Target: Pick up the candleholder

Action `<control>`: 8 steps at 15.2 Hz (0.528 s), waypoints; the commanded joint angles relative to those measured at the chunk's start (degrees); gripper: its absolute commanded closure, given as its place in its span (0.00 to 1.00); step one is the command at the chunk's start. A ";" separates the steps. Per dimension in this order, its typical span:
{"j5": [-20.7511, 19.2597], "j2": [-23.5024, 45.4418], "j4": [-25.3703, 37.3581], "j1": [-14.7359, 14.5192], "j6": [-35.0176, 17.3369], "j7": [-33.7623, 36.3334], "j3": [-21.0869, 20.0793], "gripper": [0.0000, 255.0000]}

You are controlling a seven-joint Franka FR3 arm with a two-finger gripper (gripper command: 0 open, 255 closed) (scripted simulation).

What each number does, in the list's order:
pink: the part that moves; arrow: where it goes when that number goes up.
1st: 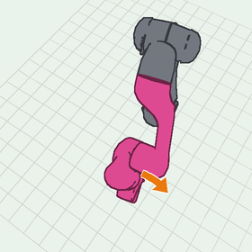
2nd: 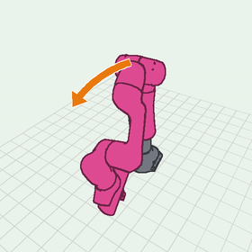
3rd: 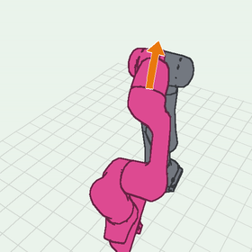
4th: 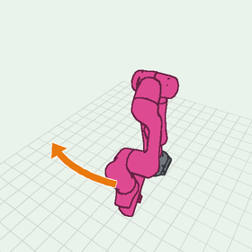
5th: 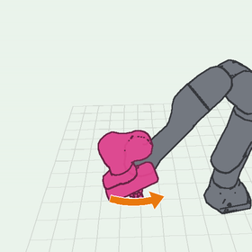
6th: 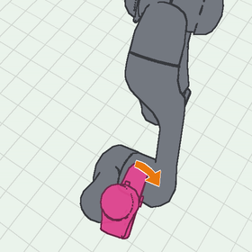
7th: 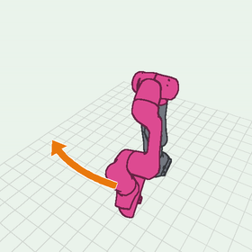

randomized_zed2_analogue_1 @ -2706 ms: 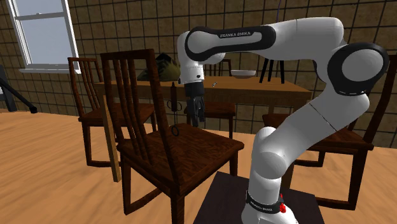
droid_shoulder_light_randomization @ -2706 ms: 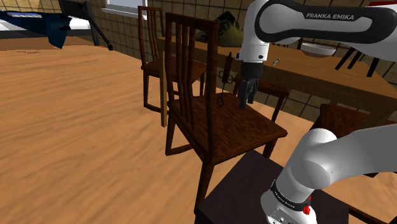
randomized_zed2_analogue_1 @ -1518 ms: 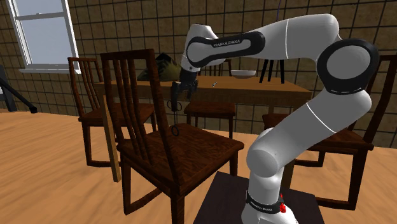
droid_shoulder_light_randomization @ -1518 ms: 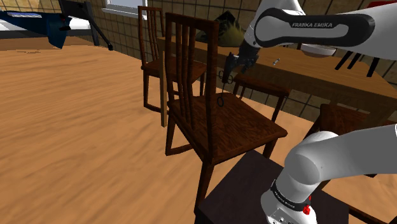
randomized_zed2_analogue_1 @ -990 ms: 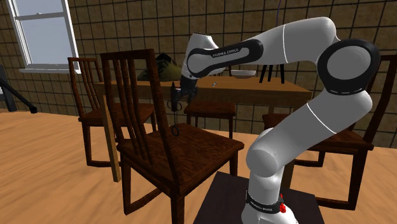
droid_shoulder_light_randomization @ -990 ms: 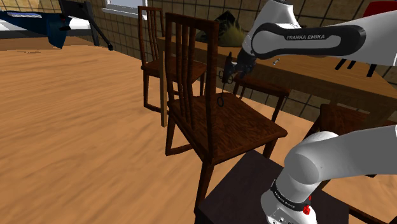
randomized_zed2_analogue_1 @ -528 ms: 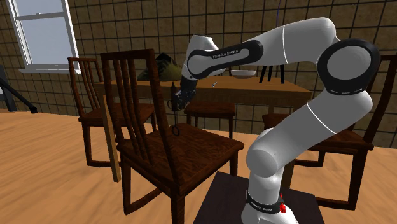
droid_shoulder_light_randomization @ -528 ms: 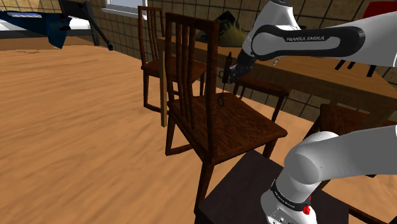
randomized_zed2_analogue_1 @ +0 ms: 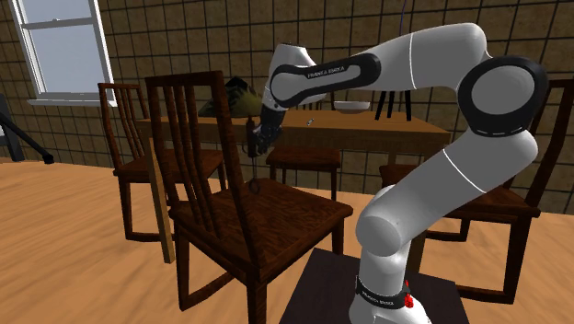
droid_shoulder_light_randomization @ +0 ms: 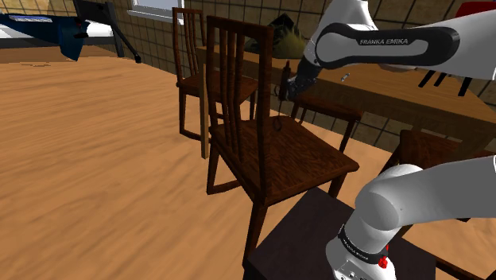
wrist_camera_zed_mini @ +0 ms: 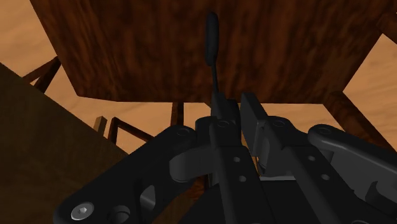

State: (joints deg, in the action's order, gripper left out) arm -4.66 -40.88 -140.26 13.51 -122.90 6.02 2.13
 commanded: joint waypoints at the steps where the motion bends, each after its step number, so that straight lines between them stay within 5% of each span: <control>1: 0.09 -0.13 1.42 -0.05 1.56 0.01 -0.12 1.00; 8: 0.32 0.69 7.37 -0.15 6.68 -0.26 -0.23 1.00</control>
State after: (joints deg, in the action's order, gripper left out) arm -4.36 -40.35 -133.83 13.35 -117.00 5.86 1.86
